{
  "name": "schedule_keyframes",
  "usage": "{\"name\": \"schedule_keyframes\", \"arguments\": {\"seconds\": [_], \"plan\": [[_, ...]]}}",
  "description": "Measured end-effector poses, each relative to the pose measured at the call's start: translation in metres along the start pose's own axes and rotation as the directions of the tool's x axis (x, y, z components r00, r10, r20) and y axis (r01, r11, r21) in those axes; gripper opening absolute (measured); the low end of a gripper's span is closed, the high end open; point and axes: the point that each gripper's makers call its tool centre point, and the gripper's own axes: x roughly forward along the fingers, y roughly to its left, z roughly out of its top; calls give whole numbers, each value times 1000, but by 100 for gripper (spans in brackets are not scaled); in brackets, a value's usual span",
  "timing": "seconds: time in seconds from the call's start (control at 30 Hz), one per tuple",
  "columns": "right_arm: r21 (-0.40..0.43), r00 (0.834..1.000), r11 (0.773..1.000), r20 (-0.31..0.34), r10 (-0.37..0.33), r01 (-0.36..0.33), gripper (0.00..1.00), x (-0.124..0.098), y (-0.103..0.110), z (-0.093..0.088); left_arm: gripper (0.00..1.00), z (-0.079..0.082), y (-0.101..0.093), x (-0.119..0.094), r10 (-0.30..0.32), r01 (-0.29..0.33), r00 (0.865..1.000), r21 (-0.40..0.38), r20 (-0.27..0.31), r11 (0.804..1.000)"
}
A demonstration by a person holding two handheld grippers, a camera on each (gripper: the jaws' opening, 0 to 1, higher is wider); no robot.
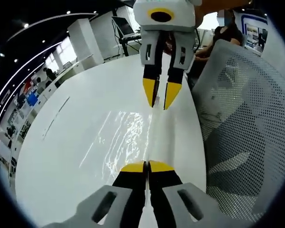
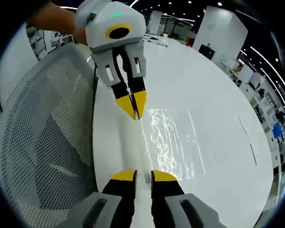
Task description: Open the resealable bag by pulling the two sides of the seal apart until the entire bag opening is separated and visibly accessible.
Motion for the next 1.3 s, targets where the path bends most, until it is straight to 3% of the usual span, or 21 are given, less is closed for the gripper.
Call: {"name": "schedule_keyframes", "arguments": {"seconds": [0.17,0.33,0.47,1.13,1.3], "plan": [[56,999,998,39,31,-33,9,0,1,10,2,-4,-4,2,1,0,1000,10,-18,1000],[91,998,995,60,31,-36,8,-1,-3,17,11,-9,-7,3,3,-3,999,0,-32,1000],[90,998,995,51,39,-44,8,2,0,17,7,-9,-8,3,1,-1,1000,-14,-28,1000],[122,997,990,39,72,-76,7,30,17,22,5,3,-8,-3,28,-28,1000,-21,1,999],[128,997,989,49,68,-74,7,29,15,25,5,0,-5,-4,34,-34,999,-70,5,997]]}}
